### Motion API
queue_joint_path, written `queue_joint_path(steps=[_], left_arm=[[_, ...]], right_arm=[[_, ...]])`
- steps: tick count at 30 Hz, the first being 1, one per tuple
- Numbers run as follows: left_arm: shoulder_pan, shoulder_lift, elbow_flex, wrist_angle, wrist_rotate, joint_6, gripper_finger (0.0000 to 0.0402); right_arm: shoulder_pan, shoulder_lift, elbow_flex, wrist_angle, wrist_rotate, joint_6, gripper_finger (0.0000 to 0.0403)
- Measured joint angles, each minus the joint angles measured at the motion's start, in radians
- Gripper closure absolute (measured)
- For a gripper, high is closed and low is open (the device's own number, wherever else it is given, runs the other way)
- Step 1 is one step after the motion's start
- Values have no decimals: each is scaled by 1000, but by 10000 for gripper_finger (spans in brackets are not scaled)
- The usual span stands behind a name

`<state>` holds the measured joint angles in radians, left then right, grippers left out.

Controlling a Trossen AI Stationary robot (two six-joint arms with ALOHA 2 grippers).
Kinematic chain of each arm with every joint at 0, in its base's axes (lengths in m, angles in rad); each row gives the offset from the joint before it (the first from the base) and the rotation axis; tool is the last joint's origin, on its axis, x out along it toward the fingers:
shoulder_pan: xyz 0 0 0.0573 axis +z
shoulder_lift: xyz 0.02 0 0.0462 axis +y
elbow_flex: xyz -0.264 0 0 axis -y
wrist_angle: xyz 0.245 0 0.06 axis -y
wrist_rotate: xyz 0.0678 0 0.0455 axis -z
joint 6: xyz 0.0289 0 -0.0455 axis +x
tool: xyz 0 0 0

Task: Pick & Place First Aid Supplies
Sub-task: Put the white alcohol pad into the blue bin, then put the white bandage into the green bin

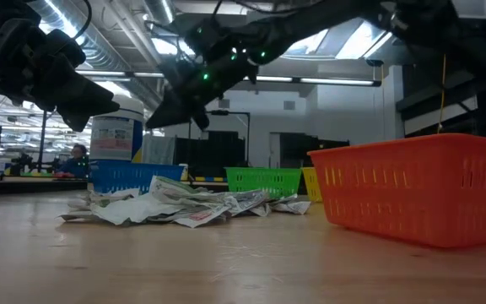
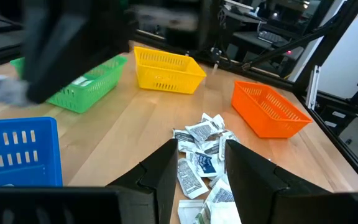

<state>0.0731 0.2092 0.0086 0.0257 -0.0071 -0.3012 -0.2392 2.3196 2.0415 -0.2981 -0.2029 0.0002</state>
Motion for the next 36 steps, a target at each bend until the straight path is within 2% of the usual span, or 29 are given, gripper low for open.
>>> queue_joint_path(steps=[12, 18, 24, 26, 30, 36], left_arm=[[0, 0, 0, 0, 0, 0, 274], [0, 0, 0, 0, 0, 0, 274], [0, 0, 0, 0, 0, 0, 274], [0, 0, 0, 0, 0, 0, 274], [0, 0, 0, 0, 0, 0, 274], [0, 0, 0, 0, 0, 0, 274]], right_arm=[[-16, 20, 15, 9, -2, 55, 375], [-16, 20, 15, -8, -20, 181, 307], [-20, 20, 15, -38, -224, 214, 224], [-20, 20, 15, -64, -254, 248, 208], [-10, 12, 13, -158, -269, 220, 199], [23, -39, 13, -336, -271, 76, 208]])
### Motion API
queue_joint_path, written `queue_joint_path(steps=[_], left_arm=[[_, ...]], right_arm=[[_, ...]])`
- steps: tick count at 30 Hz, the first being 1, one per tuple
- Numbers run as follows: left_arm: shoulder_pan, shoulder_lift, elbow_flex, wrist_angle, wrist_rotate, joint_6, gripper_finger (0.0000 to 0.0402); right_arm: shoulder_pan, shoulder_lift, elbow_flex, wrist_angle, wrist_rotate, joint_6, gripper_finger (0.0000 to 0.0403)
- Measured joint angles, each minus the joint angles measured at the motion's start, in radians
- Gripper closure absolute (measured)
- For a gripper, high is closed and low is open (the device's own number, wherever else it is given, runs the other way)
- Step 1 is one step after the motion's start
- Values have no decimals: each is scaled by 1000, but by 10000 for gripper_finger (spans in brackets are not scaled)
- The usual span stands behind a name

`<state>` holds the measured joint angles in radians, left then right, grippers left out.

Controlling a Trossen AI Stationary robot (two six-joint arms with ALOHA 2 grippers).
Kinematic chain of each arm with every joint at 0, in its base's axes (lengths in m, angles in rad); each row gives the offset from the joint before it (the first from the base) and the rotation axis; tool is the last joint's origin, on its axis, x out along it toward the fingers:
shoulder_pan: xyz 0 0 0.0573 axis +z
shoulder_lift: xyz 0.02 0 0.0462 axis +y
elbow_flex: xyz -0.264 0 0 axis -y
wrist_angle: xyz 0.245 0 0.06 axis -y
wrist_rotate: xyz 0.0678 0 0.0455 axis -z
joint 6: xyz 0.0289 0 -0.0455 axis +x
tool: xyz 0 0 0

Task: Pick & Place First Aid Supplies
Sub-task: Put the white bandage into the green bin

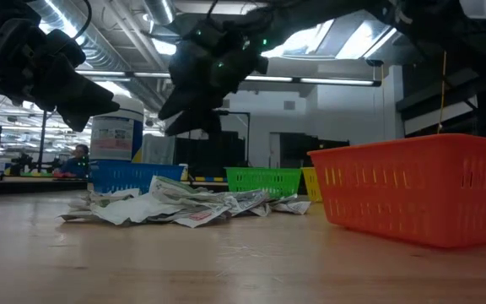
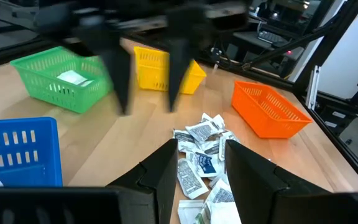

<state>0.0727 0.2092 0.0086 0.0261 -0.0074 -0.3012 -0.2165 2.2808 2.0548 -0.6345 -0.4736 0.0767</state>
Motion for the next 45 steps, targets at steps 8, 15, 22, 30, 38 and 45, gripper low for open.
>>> queue_joint_path(steps=[8, 15, 22, 30, 38, 45], left_arm=[[0, 0, 0, -1, 0, 0, 274], [0, 0, 0, 0, 0, 0, 274], [0, 0, 0, 0, 0, 0, 274], [0, 0, 0, 0, 0, 0, 274], [0, 0, 0, 0, 0, 0, 274], [0, 0, 0, 0, 0, 0, 274]], right_arm=[[25, -7, 0, -29, -78, -88, 222], [57, -7, 0, -47, -133, -81, 227], [126, -1, -59, -31, -99, -84, 227], [201, -1, -173, 163, 97, -90, 227], [220, -1, -236, 280, 219, -138, 227], [220, 9, -321, 367, 235, -163, 227]])
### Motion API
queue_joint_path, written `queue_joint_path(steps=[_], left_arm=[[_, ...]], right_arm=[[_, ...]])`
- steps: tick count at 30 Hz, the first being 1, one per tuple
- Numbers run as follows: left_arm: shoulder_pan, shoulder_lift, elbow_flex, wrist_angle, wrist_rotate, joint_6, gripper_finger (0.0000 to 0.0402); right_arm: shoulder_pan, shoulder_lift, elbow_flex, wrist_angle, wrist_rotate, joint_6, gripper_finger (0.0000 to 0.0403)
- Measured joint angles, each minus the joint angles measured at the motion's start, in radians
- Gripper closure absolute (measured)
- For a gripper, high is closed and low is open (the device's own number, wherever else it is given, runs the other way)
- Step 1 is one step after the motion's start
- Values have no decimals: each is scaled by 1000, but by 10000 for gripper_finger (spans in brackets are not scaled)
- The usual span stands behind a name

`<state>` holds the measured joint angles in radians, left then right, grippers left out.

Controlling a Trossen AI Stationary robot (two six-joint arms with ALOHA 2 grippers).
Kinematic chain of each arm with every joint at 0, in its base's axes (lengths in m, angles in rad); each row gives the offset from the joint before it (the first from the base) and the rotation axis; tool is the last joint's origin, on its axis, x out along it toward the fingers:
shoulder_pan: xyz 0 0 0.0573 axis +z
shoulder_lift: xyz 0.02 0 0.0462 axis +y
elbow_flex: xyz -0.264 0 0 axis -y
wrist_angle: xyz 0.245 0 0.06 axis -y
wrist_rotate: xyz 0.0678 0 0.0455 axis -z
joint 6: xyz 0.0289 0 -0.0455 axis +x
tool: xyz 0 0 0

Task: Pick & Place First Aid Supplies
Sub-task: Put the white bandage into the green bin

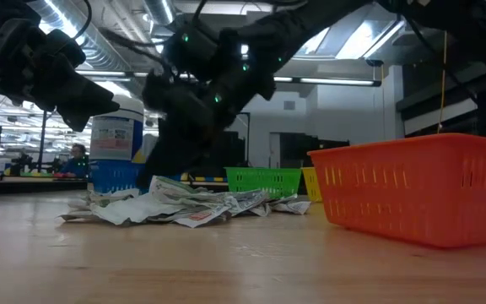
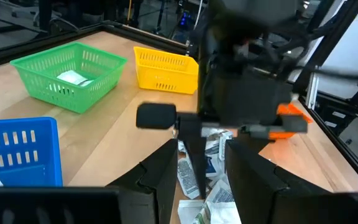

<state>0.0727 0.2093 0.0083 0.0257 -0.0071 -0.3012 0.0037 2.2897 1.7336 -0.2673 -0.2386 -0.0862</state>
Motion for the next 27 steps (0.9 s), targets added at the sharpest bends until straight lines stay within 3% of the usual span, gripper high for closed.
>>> queue_joint_path(steps=[18, 22, 27], left_arm=[[0, 0, 0, 0, 0, 0, 274], [0, 0, 0, 0, 0, 0, 274], [0, 0, 0, 0, 0, 0, 274]], right_arm=[[24, 33, -9, 72, 18, -81, 229], [25, 39, -9, 86, 18, -67, 253], [25, 39, -9, 82, 19, -45, 314]])
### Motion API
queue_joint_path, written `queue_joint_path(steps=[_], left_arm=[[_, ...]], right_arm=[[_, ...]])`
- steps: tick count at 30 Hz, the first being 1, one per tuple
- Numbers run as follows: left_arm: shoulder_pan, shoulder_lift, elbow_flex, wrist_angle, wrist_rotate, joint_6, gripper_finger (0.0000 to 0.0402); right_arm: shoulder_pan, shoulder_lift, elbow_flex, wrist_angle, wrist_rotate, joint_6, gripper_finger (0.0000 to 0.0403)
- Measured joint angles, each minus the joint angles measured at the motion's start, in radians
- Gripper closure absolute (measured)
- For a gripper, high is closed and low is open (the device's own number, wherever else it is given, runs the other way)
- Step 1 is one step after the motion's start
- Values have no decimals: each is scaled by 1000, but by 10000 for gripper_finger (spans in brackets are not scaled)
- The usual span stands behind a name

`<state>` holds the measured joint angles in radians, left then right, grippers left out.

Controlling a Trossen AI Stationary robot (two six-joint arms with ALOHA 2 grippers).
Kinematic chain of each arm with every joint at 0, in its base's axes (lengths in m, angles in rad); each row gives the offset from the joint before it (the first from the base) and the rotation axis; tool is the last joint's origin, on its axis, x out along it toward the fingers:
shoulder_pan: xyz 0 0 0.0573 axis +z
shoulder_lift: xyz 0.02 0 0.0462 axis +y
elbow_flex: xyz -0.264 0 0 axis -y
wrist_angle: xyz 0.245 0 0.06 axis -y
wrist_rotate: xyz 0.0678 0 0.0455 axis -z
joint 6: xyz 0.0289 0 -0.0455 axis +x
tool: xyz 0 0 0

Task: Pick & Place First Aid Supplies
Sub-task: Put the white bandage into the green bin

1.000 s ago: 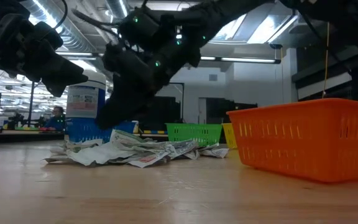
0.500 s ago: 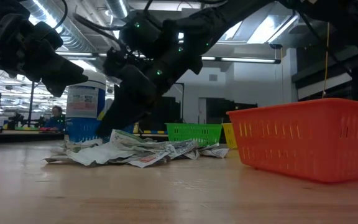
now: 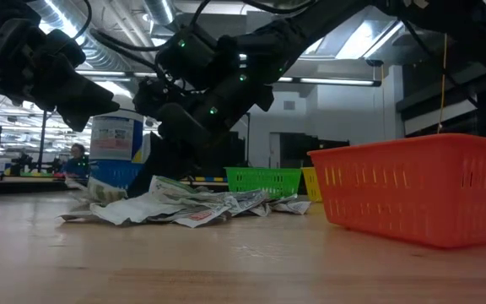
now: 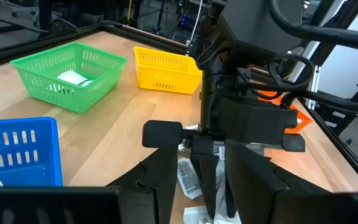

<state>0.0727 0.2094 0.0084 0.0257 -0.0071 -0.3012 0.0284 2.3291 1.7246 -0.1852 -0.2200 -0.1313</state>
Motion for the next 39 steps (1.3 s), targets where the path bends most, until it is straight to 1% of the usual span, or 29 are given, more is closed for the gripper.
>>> queue_joint_path(steps=[5, 7, 11, 13, 16, 20, 25, 27, 33, 39], left_arm=[[0, 0, 0, 0, 0, 0, 274], [0, 0, 0, 0, 0, 0, 274], [0, 0, 0, 0, 0, 0, 274], [0, 0, 0, 0, 0, 0, 274], [0, 0, 0, -1, 0, 0, 274], [0, 0, 0, -1, 0, 0, 274], [0, 0, 0, 0, 0, 0, 274], [0, 0, 0, -1, 0, 0, 274], [0, 0, 0, 0, 0, 0, 274], [0, 0, 0, 0, 0, 0, 274]], right_arm=[[0, 0, 0, -1, -2, 32, 384], [-1, -1, 1, -8, -2, 48, 396], [-6, -13, 1, -39, -2, 53, 389], [-11, -22, 3, -53, -14, 54, 393], [-25, -47, 20, -104, -42, 56, 398], [-53, -76, 62, -134, -47, 89, 397], [-94, -85, 142, -159, -136, 130, 399], [-110, -85, 185, -197, -180, 137, 399], [-142, -86, 302, -359, -219, 39, 400], [-171, -87, 394, -514, -228, -46, 400]])
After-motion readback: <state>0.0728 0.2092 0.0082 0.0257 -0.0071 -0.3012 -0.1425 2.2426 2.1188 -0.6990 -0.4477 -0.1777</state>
